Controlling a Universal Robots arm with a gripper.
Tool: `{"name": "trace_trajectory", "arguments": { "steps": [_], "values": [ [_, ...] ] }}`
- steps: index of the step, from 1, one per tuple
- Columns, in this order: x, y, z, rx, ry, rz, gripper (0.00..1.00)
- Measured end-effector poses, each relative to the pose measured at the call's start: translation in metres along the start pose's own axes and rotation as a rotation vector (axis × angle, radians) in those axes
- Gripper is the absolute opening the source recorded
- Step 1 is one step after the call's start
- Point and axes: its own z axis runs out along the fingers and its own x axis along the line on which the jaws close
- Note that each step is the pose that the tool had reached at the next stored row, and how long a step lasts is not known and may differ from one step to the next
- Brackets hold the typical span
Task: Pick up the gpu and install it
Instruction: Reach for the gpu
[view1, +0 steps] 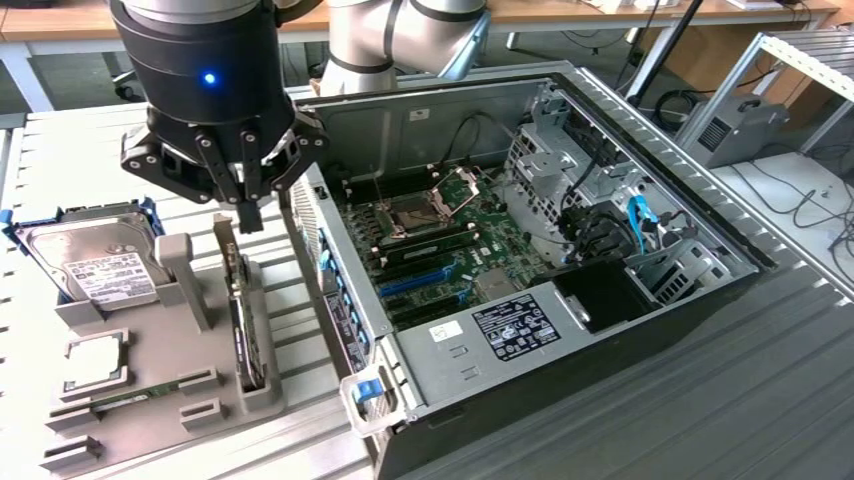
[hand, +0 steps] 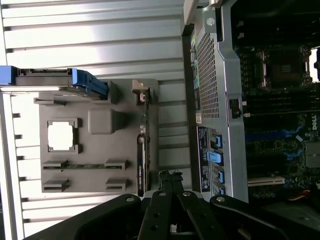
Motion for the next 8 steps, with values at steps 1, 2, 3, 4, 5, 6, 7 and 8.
{"name": "trace_trajectory", "arguments": {
  "steps": [1,2,3,4,5,6,7,8],
  "values": [
    [0.0,-0.0003,0.0,0.0001,0.0,0.0,0.11],
    [-0.0001,-0.0007,0.0,0.0,0.0,0.0,0.11],
    [-0.0001,-0.0011,0.0,0.0,0.0001,0.0,0.11],
    [-0.0001,-0.0015,0.0,0.0001,0.0001,0.0,0.11],
    [-0.0002,-0.0022,0.0001,0.0001,0.0001,0.0,0.11],
    [-0.0002,-0.0028,0.0001,0.0001,0.0,0.0,0.11],
    [-0.0002,-0.0032,0.0001,0.0001,0.0,0.0,0.11],
    [-0.0002,-0.0036,0.0002,0.0001,0.0001,0.0,0.11]
  ]
}}
